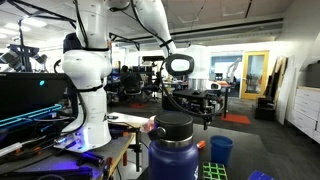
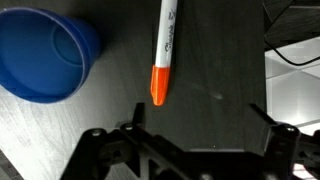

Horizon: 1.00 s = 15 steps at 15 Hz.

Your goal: Put the pen in the cup

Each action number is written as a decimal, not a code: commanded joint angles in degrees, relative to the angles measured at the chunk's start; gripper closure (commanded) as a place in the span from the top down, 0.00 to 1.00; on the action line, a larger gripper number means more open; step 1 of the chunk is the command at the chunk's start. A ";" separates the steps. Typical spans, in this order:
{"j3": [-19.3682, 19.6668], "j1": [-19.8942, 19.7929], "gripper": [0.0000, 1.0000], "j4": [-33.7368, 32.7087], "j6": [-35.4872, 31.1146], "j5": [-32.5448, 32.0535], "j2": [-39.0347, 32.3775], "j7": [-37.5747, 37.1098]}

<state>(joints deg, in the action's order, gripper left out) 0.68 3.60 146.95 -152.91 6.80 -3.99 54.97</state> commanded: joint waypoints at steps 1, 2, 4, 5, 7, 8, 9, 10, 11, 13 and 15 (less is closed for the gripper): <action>-1.53 -1.51 1.00 -0.06 0.10 -0.28 0.04 -0.26; -1.56 -1.51 1.00 -0.07 0.10 -0.28 0.04 -0.25; -1.58 -1.51 1.00 -0.07 0.10 -0.28 0.04 -0.25; -1.59 -1.52 1.00 -0.07 0.10 -0.28 0.04 -0.25; -1.69 -1.67 1.00 -0.07 -1.77 -0.01 -0.61 -0.27; -1.78 -1.77 1.00 -0.22 -2.07 0.31 -0.91 0.32; -1.79 -1.81 1.00 -0.29 -2.56 0.19 -1.27 0.36; -1.87 -1.91 1.00 -0.38 -3.11 0.25 -1.68 0.61; -2.06 -2.06 1.00 -0.49 -3.61 0.55 -2.07 1.01; -2.49 -2.47 1.00 -0.66 -5.20 0.38 -3.07 1.06; -3.07 -2.98 1.00 -1.08 -6.20 0.32 -4.19 0.94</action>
<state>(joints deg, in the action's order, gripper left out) -0.73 2.47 146.81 -156.86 6.78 -6.31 54.97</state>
